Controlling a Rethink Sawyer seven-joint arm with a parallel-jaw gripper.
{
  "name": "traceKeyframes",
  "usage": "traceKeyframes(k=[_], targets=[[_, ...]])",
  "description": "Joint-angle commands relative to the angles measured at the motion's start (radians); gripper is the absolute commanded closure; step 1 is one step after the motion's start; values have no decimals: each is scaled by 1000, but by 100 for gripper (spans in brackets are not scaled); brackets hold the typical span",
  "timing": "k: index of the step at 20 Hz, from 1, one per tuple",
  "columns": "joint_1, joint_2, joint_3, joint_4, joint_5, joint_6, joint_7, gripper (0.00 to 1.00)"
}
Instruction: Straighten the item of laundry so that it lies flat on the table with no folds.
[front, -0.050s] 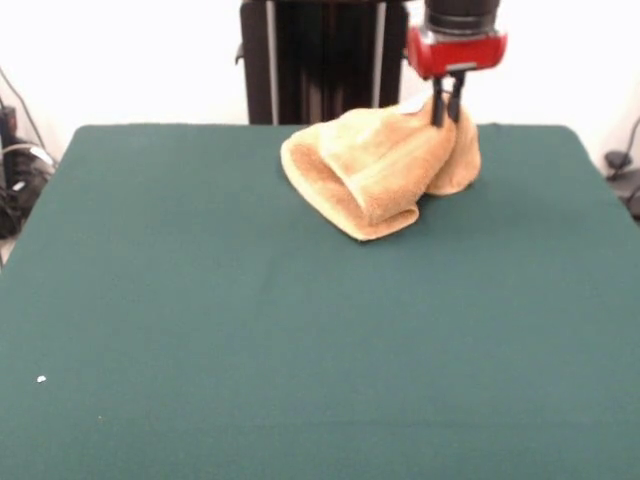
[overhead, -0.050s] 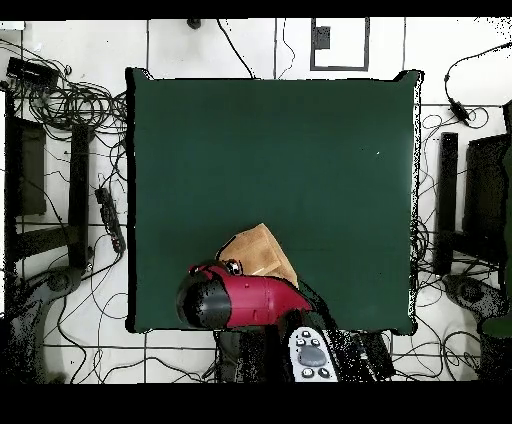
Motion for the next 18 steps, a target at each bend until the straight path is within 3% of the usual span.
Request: traceKeyframes(k=[1, 8, 11, 18], targets=[[61, 85, 74, 88, 146, -124, 365, 100], [166, 57, 85, 126, 293, -146, 465, 100], [236, 48, 36, 111, 332, -120, 485, 100], [342, 79, 32, 68, 419, -125, 578, 100]])
